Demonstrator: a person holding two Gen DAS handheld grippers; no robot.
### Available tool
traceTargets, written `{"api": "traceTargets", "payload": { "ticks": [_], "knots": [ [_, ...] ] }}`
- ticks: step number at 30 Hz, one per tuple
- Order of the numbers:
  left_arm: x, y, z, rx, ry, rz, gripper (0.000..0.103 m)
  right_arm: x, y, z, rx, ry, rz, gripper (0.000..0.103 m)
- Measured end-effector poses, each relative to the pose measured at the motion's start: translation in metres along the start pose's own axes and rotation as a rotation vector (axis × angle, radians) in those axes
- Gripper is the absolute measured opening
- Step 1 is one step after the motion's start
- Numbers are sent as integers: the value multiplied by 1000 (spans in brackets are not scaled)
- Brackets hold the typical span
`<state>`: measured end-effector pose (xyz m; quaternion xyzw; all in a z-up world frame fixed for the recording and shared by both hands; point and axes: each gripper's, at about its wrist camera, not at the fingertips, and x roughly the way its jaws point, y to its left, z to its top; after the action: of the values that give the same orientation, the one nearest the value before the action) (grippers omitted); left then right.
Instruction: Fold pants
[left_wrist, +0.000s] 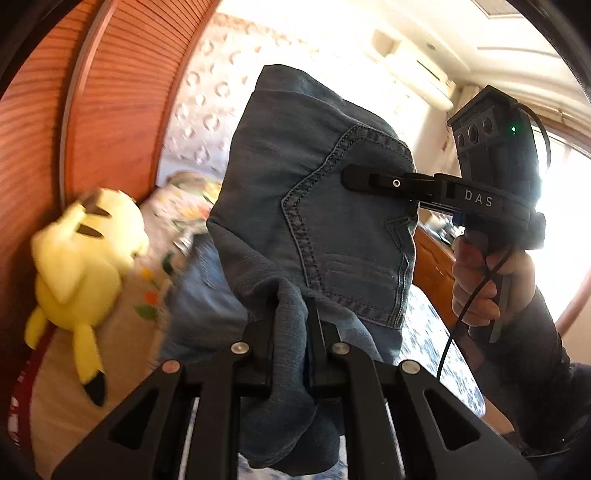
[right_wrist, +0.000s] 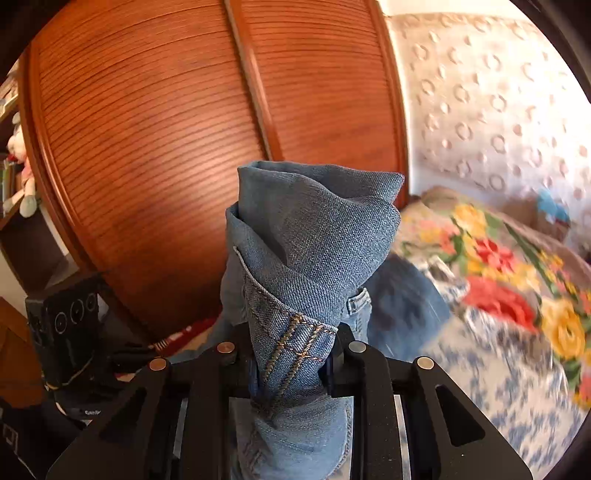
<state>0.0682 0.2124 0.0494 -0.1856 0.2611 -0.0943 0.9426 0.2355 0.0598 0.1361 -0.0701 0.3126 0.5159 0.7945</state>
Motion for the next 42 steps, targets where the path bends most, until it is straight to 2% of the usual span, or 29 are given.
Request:
{"api": "traceTargets", "payload": {
  "ticks": [6,9,14,18,21,22,25,29,36,38,39,40,42],
  "knots": [
    [-4,25,34,21,-42,85,8,32,13,45,-28,-38,56,23],
    [22,33,45,34,-16,125,8,47,1,53,-11,-61,60,23],
    [88,56,42,17,113,140,8,90,-64,39,114,-9,2,23],
    [130,67,26,-6,191,139,10,122,-128,5,220,92,-72,26],
    [140,67,19,3,202,168,12,132,-154,-6,249,127,-79,40],
    [141,67,18,2,205,171,13,134,-158,-7,251,134,-74,46],
    [143,68,18,2,206,189,17,131,-168,-6,253,136,-64,56],
    [142,68,21,16,202,206,20,119,-176,-5,259,132,-66,61],
    [130,60,29,56,171,256,33,92,-174,1,163,102,-217,65],
    [128,59,31,61,157,256,46,83,-172,4,137,71,-270,65],
    [127,57,33,64,152,257,46,79,-171,5,125,55,-298,65],
    [126,55,35,72,147,256,48,73,-171,6,124,35,-313,65],
    [125,48,37,92,134,256,52,64,-169,5,130,8,-286,64]
  ]
}}
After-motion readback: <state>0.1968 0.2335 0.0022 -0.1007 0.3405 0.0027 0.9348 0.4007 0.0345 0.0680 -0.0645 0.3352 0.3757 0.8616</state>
